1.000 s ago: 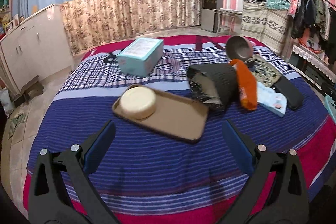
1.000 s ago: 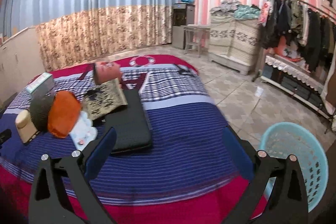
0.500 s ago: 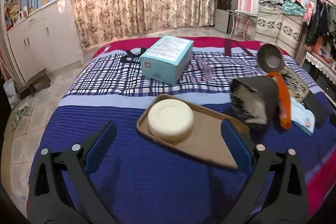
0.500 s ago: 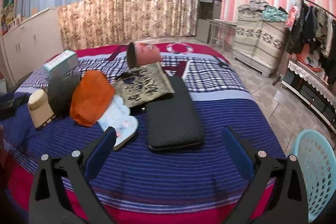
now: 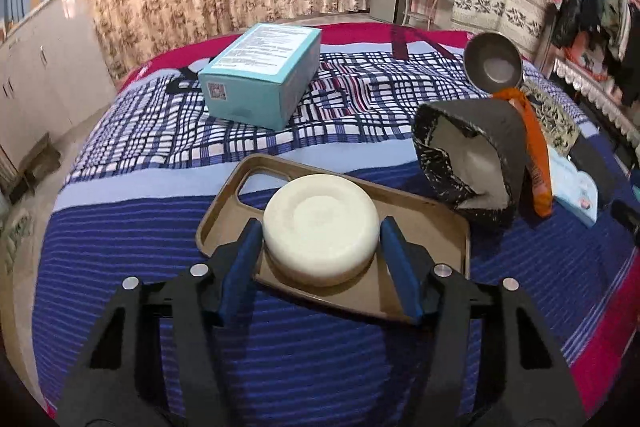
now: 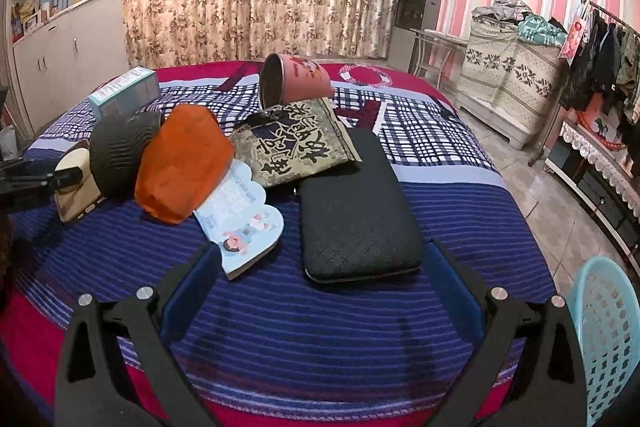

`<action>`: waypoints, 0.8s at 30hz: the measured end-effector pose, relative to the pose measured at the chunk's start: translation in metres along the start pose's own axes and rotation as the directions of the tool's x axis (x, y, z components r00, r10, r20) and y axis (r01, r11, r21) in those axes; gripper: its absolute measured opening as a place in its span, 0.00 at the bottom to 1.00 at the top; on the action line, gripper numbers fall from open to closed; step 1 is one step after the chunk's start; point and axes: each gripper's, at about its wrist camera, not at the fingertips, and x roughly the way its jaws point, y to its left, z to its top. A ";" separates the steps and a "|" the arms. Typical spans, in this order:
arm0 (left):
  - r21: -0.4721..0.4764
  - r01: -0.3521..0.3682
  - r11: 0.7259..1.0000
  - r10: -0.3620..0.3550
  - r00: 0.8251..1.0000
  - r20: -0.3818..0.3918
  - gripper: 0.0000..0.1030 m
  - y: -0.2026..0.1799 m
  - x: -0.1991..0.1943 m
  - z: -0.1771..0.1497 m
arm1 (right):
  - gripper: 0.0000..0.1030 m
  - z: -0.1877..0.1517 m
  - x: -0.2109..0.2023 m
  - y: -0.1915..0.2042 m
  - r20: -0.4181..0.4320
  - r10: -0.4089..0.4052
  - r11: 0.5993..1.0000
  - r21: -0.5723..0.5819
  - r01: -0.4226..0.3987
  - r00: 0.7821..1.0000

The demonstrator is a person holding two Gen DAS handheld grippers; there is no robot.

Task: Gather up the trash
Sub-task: 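Grasp the orange mesh bag with the right tool while the left tool holds the white lid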

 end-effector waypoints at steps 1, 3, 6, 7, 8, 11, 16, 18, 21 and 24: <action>-0.003 -0.004 1.000 0.004 1.000 -0.002 0.61 0.000 0.001 0.001 | 0.95 0.001 0.002 0.000 -0.002 0.001 1.000 0.003 -0.001 1.000; -0.038 -0.008 0.999 0.007 1.000 -0.016 0.66 0.005 0.006 0.004 | 0.95 0.001 0.001 0.000 0.000 0.008 1.000 0.007 -0.008 1.000; -0.066 -0.001 0.998 0.000 1.000 -0.019 0.66 0.009 0.009 0.006 | 0.95 0.003 0.006 0.003 -0.007 0.040 0.999 0.009 -0.040 0.999; -0.062 -0.007 0.998 0.006 1.000 -0.018 0.66 0.007 0.009 0.006 | 0.95 0.004 0.009 0.006 -0.016 0.053 0.999 0.005 -0.053 0.998; -0.057 -0.015 0.998 0.014 1.000 -0.017 0.66 0.006 0.010 0.005 | 0.95 0.004 0.012 0.008 -0.025 0.065 0.998 -0.001 -0.065 0.998; -0.039 -0.019 0.999 0.019 1.000 -0.008 0.59 0.004 0.010 0.004 | 0.95 0.005 0.023 0.016 -0.064 0.100 0.995 -0.018 -0.102 0.993; -0.036 -0.033 0.999 0.033 0.999 0.006 0.59 0.001 0.007 0.000 | 0.95 0.015 0.029 0.032 -0.069 0.177 0.983 -0.028 -0.179 0.982; -0.030 -0.040 0.999 0.041 0.999 0.012 0.59 0.000 0.007 -0.001 | 0.95 0.020 0.035 0.045 -0.086 0.195 0.978 -0.056 -0.200 0.977; -0.036 -0.032 0.999 0.033 0.999 0.014 0.59 0.000 0.007 -0.002 | 0.95 0.023 0.045 0.064 -0.123 0.225 0.968 -0.083 -0.236 0.966; -0.029 -0.042 0.999 0.042 0.999 0.016 0.59 -0.001 0.006 -0.002 | 0.94 0.022 0.055 0.081 -0.143 0.219 0.965 -0.116 -0.236 0.965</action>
